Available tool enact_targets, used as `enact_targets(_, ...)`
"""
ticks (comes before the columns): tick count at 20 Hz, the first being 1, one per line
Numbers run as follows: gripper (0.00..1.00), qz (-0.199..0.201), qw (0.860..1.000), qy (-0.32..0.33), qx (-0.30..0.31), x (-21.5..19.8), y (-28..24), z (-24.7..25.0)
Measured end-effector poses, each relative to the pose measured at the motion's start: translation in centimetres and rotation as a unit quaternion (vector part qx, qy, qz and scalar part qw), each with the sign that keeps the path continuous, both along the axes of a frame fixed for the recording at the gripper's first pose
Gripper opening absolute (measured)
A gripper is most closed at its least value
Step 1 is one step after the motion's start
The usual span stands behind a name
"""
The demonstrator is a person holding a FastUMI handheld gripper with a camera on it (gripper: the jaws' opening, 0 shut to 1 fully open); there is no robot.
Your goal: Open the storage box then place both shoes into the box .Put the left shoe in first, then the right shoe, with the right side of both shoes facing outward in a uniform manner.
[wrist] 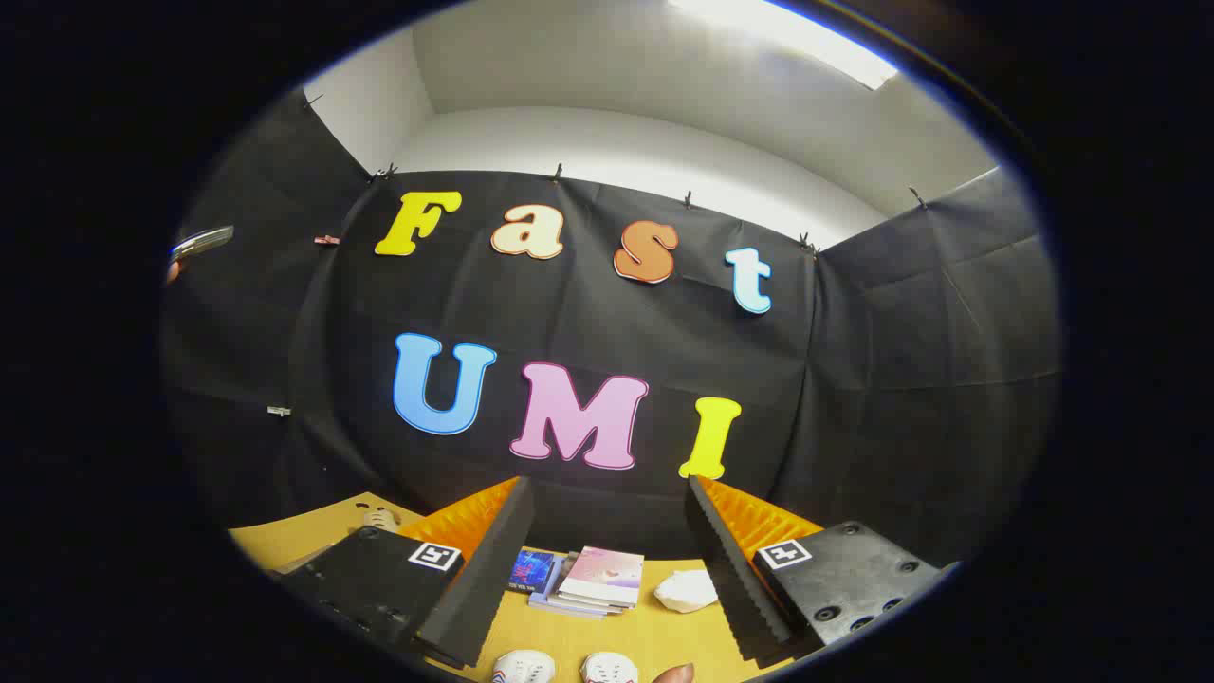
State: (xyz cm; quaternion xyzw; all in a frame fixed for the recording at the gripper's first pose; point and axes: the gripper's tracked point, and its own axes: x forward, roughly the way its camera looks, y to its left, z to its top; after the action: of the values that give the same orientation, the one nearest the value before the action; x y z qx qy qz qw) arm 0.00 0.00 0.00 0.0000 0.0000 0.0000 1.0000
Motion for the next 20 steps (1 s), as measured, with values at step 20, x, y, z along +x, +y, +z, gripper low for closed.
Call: enact_targets(20,0.97,0.001,1.000,0.011,0.005,-0.27,0.43,-0.46)
